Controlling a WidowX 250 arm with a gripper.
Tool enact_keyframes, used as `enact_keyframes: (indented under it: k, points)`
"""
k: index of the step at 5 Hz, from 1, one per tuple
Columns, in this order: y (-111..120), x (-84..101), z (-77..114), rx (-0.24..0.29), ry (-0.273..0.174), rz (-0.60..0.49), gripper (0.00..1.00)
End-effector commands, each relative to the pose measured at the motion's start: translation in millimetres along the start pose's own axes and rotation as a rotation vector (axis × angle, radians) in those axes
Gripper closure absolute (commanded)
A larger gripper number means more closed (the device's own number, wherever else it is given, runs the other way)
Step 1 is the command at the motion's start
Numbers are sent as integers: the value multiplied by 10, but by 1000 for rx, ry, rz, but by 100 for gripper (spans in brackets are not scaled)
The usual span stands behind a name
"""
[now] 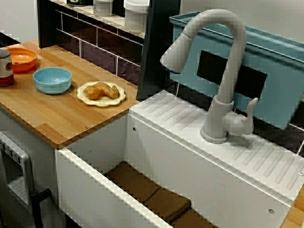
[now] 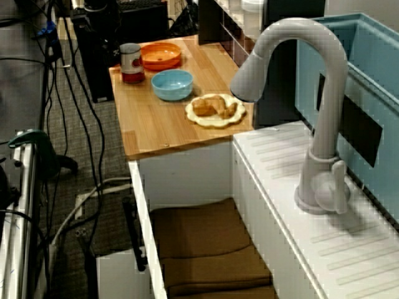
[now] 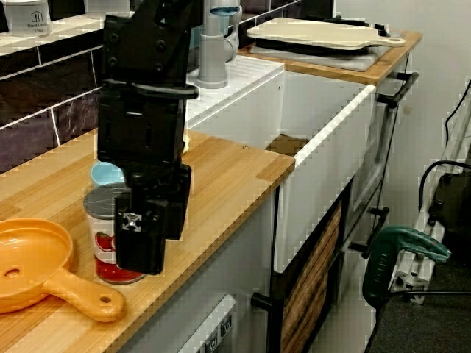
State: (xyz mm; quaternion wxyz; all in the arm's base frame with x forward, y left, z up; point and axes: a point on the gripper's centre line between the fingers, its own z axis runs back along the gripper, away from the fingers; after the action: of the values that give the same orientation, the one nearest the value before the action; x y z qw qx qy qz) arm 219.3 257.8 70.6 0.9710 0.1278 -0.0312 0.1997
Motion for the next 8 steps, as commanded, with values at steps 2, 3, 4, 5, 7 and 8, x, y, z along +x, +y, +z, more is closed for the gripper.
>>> enact_keyframes:
  k: [2,3,4,5,7,8]
  points:
    - [175,83,125,3,-22,7,0]
    - [88,112,95,7,-25,2,0]
    - [33,151,83,5,-30,9,0]
    - [-18,211,93,-4,-25,11,0]
    - [-68,364,134,-9,-27,1,0]
    - [-73,413,141,-18,-23,10,0]
